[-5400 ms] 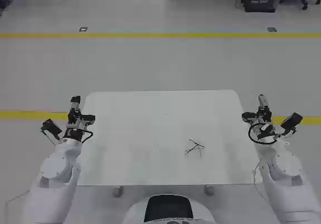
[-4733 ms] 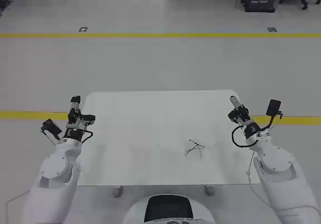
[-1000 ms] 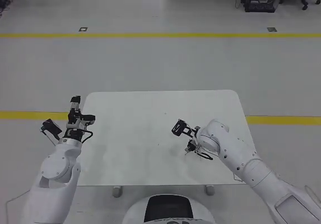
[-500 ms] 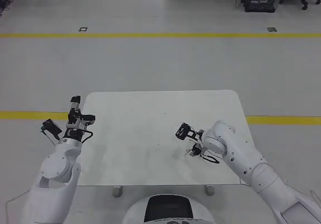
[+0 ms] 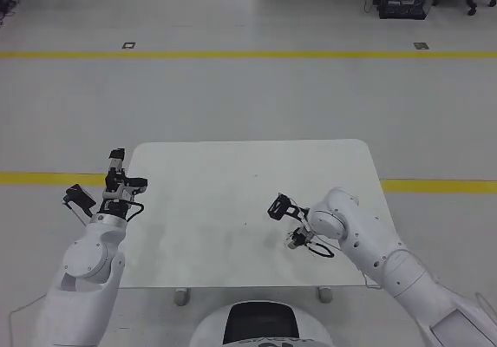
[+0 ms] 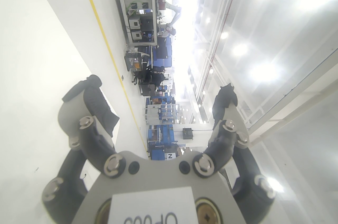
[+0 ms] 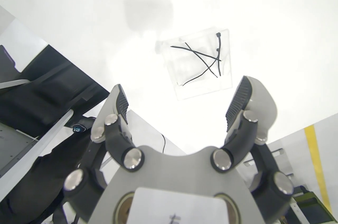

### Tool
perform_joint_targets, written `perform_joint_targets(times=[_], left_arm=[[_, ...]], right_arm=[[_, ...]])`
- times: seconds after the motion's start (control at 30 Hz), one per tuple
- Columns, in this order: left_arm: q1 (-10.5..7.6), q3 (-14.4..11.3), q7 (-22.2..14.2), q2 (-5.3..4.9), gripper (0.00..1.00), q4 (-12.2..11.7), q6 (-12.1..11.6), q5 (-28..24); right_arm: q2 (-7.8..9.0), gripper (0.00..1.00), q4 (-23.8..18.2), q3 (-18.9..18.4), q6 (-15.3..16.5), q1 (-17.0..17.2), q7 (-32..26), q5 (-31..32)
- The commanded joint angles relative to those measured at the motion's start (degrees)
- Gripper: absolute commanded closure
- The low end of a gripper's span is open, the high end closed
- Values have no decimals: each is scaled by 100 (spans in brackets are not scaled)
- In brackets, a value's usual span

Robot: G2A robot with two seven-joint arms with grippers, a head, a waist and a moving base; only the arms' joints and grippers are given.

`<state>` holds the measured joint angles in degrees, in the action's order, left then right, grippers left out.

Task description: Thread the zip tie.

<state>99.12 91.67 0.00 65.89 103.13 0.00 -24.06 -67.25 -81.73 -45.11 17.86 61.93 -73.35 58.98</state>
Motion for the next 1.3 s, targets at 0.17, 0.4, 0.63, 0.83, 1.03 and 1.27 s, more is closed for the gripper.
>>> perform_joint_targets(times=[0.17, 0.4, 0.63, 0.83, 1.03, 1.27], left_arm=[[0, 0, 0, 0, 0, 0, 0, 0], [0, 0, 0, 0, 0, 0, 0, 0], [0, 0, 0, 0, 0, 0, 0, 0], [0, 0, 0, 0, 0, 0, 0, 0], [0, 0, 0, 0, 0, 0, 0, 0], [0, 0, 0, 0, 0, 0, 0, 0]], right_arm=[[0, 0, 3, 1, 8, -5, -4, 0], [78, 0, 65, 350, 162, -235, 101, 146], [263, 0, 362, 1279, 162, -1042, 111, -461], [362, 0, 613, 2121, 162, -1661, 264, -900], [362, 0, 607, 2116, 149, -1647, 317, -896], [500, 0, 594, 2174, 162, -1551, 876, -730]])
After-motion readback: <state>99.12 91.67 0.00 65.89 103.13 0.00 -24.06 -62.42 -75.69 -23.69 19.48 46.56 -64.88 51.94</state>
